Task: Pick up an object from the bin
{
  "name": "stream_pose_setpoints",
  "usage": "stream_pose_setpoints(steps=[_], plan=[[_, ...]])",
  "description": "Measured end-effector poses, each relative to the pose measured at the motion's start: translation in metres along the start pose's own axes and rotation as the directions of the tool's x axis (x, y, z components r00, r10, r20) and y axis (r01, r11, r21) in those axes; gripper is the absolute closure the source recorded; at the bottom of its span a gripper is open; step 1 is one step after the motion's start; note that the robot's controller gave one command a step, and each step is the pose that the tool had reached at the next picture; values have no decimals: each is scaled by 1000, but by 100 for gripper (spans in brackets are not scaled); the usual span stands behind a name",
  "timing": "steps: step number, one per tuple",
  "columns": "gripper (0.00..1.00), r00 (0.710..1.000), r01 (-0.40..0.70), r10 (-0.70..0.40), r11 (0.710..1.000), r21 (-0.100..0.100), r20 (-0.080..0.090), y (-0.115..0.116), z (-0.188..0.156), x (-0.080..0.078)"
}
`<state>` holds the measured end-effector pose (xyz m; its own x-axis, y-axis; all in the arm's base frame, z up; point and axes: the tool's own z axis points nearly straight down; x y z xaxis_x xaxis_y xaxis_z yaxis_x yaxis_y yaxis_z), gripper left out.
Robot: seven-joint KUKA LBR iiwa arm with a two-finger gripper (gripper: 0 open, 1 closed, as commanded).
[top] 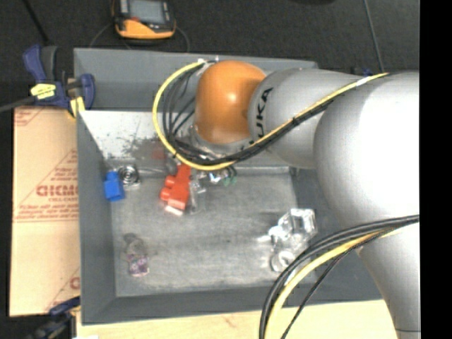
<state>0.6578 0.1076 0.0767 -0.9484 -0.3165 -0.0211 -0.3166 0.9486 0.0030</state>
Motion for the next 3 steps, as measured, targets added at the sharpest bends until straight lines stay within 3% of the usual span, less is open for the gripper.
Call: stream_pose_setpoints(steps=[2, 3], plan=[[0, 1000, -13, 13, 1000, -4, 7, -1, -3, -2], [100, 1000, -15, 15, 1000, -6, 9, 0, -6, -4]])
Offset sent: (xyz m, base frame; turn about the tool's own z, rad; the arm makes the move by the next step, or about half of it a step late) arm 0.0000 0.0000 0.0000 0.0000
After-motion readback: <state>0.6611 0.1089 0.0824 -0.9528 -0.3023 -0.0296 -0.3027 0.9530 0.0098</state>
